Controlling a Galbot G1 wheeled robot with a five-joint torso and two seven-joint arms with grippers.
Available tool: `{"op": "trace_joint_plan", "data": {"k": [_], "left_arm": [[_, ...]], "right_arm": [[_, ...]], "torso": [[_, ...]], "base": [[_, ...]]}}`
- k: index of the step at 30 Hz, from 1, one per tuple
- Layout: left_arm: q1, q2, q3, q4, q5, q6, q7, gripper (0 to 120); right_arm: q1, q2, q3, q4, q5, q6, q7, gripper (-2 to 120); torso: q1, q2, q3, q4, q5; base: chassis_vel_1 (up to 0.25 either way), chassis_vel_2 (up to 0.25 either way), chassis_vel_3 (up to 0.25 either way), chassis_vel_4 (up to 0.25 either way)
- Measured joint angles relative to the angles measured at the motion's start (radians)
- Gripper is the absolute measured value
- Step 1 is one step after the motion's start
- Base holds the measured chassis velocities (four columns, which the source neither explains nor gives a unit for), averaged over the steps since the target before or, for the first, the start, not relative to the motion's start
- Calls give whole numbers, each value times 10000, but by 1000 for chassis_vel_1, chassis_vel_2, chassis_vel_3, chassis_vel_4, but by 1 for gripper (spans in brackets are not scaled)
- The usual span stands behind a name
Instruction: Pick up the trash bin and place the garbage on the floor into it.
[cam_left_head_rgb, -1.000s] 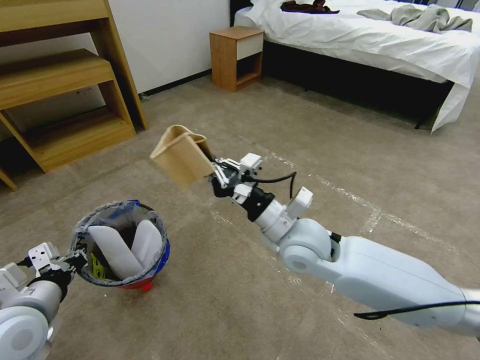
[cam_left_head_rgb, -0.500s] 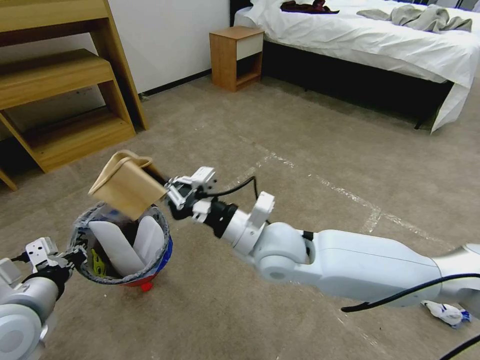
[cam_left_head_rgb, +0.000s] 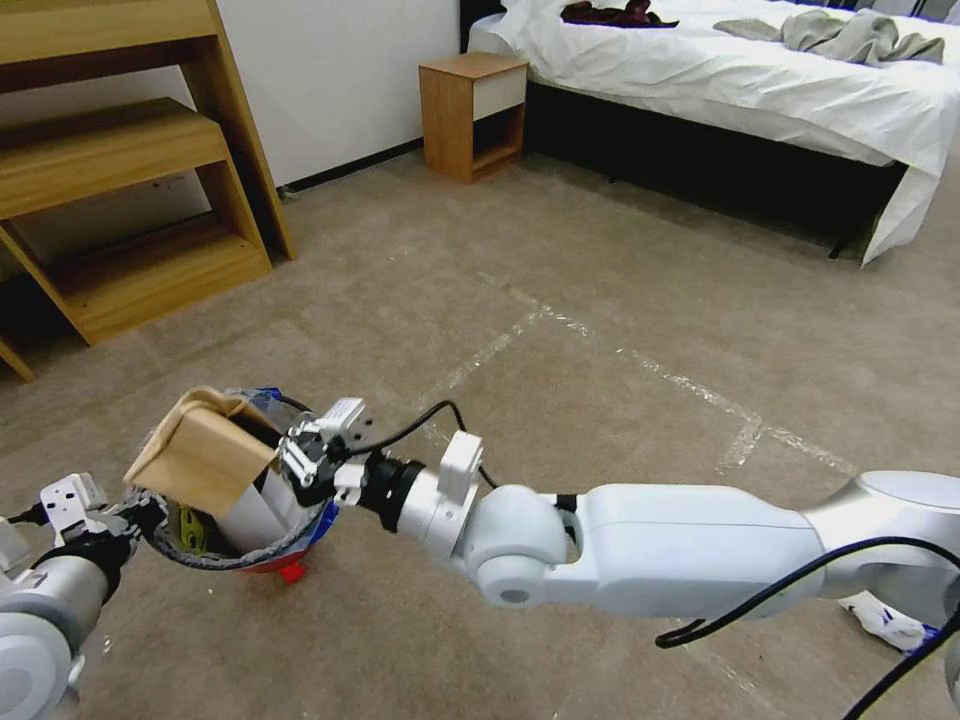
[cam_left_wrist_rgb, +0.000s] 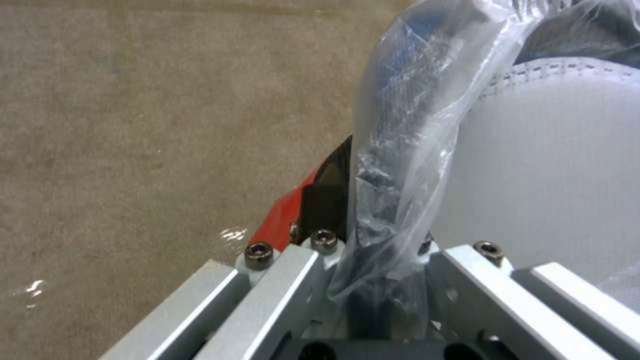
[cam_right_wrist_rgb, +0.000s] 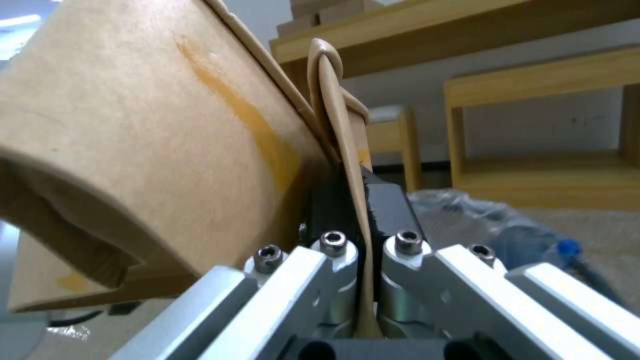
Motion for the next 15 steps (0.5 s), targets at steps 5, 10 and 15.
{"op": "trace_joint_plan", "data": {"k": [5,10,15], "left_arm": [[140,-19,-128,-221,-52,-8,-8,1],[233,-59,-163,-407,-89,-19,-17,1],[320,-80,-199,-512,-102,-36,-19,1]], "right_arm": [[-18,220,-136,-229,-140,4,5,0],[-21,594,-244,-511,-253,15,2,0],[-21,864,-357,-767,-386,35,-22,0]], "torso": [[0,0,0,-1,0],[0,0,0,0,0],[0,0,0,0,0]], "base": [[0,0,0,0],[0,0,0,0],[0,0,0,0]]}}
